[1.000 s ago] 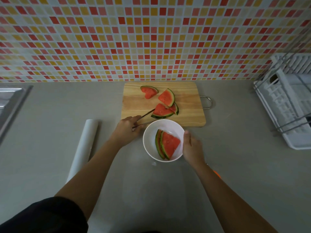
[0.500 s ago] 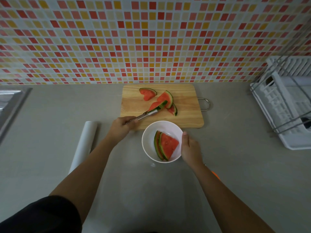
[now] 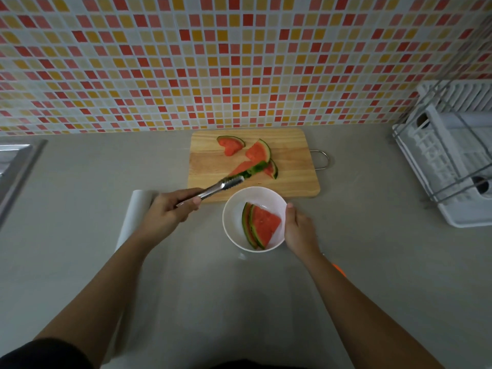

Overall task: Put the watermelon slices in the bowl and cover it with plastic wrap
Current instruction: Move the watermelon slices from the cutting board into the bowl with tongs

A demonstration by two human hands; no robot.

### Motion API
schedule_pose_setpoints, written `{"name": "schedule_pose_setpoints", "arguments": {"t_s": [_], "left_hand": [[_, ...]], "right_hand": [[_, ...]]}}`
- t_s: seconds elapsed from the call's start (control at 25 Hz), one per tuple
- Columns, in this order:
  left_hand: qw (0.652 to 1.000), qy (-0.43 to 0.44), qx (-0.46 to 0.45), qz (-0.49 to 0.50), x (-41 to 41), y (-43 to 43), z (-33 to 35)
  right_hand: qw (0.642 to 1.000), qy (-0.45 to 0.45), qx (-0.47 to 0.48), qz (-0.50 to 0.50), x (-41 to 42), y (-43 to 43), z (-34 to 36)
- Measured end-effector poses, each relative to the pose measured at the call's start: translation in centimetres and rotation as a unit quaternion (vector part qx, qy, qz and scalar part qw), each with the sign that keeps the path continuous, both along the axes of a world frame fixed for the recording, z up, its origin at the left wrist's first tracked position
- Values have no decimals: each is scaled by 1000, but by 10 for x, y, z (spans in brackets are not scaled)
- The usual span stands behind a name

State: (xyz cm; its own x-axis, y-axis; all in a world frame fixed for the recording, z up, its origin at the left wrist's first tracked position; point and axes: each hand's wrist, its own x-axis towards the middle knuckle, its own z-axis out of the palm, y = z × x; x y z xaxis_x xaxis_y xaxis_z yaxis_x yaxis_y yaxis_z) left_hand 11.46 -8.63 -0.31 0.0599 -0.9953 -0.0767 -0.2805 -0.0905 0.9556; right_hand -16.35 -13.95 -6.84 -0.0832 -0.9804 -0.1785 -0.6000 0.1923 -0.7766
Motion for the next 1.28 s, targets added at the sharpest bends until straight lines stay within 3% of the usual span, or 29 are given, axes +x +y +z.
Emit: {"name": "schedule_pose_setpoints", "arguments": {"t_s": [0.08,0.16,0.28,0.44,0.6,0.76,0.84,1.04,1.28], "left_hand": [[985,-157,-51,-52,-2,17,8],[940,-295,-117,-126,-9,28,11],[885,-395,-115,-220,-19,34,20],[865,-442,-62,-230,-26,30,39],[871,-441,6,-216,-16,25,69],[933,-351,7,-79,-11,-4,75],[939,-343,20,-28,-27,-31,62],[909,-415,-44,-11,-89,-104,35],[841,-537,-4,-55,-121,-140,17]], "right_hand": [[1000,-3,3,-2,0,-1,1],[1000,-1,6,1,0,-1,2],[1000,2,0,5,0,0,2],[1000,11,5,7,1,-2,4],[1000,6,5,17,1,-2,3],[1000,9,4,15,1,-2,4],[1000,4,3,16,0,-2,5],[999,3,-19,27,0,-1,3],[998,4,-12,62,-4,-2,2]]}}
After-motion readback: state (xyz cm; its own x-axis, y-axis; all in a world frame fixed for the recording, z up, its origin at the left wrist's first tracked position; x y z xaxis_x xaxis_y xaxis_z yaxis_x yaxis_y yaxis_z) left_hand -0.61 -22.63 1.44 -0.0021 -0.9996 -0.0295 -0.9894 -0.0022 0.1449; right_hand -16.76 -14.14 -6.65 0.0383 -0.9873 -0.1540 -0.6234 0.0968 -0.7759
